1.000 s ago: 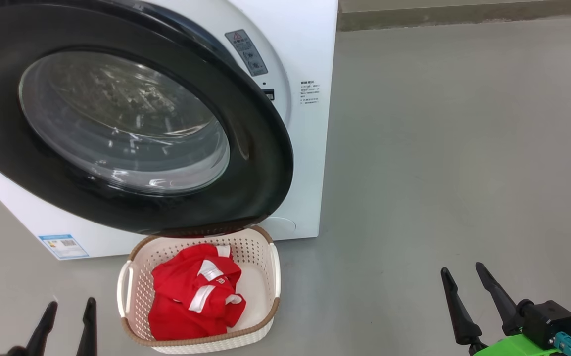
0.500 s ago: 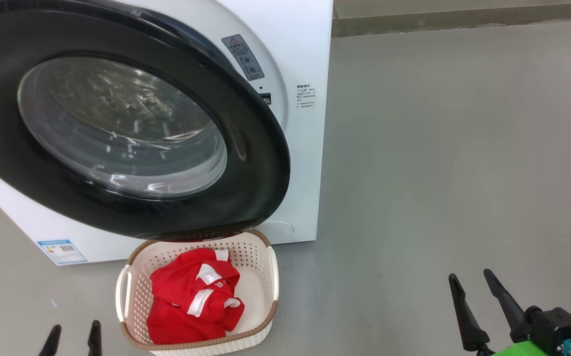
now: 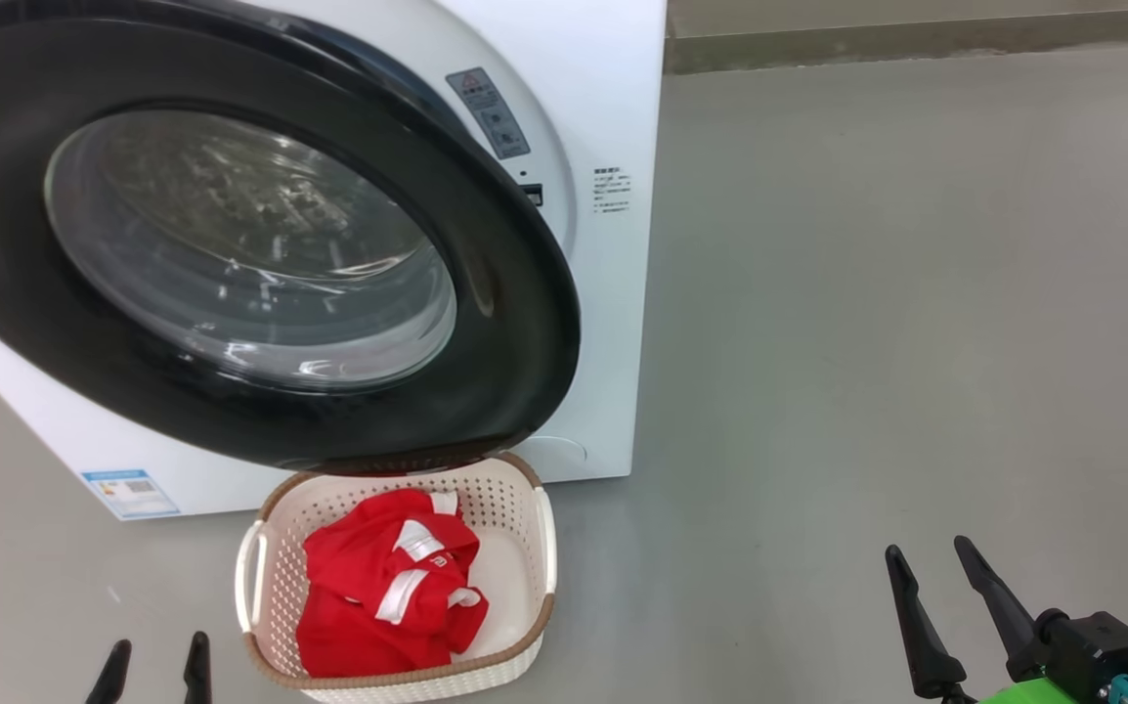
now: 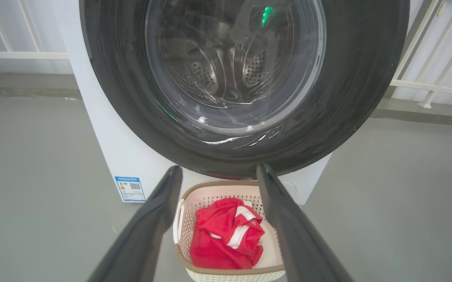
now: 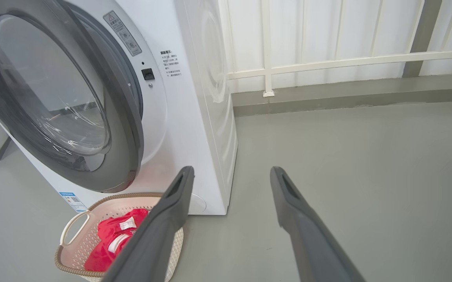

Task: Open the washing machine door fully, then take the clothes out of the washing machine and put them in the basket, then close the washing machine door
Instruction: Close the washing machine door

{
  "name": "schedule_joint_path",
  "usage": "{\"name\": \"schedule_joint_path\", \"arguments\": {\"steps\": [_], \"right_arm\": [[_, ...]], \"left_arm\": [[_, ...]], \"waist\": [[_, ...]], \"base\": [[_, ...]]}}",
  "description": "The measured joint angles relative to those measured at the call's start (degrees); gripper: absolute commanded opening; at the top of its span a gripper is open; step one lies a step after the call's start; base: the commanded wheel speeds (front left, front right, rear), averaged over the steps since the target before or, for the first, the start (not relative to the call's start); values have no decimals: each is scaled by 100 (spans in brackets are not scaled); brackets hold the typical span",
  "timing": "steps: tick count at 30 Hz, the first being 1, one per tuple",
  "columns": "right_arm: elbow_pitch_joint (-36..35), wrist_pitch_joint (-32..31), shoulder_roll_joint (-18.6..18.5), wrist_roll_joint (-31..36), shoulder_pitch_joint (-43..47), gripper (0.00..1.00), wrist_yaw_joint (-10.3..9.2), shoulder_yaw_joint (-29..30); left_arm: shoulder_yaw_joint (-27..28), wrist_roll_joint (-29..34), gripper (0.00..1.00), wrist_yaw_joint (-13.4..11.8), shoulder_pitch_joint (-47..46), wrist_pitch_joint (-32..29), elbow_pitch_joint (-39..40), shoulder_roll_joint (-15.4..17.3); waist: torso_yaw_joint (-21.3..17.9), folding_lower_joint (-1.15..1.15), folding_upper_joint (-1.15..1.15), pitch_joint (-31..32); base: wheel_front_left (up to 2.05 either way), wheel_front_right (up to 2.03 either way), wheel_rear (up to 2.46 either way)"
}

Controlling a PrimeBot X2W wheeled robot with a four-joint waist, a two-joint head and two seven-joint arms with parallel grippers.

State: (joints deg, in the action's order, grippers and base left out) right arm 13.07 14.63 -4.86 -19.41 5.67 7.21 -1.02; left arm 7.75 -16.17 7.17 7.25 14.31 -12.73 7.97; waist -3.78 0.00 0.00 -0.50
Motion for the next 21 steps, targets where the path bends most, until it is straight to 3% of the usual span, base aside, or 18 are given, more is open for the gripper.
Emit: {"name": "schedule_joint_path", "arguments": {"steps": [1, 2, 5, 6, 21], "right_arm": [[-1, 0, 0, 0, -1, 100, 0, -1], [-3, 0, 1, 0, -1, 92, 0, -3], [-13, 0, 3, -1, -5, 18, 0, -34], [-15, 0, 8, -2, -9, 0, 0, -47], [90, 0, 93, -45, -1029, 0, 0, -520]], "left_arm": [[-9, 4, 100, 0, -1, 0, 5, -3], [-19, 12, 100, 0, -1, 0, 12, -15], [-51, 51, 100, 0, -1, 0, 60, -63], [-55, 55, 100, 0, -1, 0, 73, -78], [-392, 68, 100, 0, -27, 0, 212, -285]], "waist": [[20, 0, 0, 1], [44, 0, 0, 2], [133, 0, 0, 0], [168, 0, 0, -2], [972, 0, 0, -112]], "base": [[0, 0, 0], [0, 0, 0], [0, 0, 0], [0, 0, 0], [0, 0, 0]]}}
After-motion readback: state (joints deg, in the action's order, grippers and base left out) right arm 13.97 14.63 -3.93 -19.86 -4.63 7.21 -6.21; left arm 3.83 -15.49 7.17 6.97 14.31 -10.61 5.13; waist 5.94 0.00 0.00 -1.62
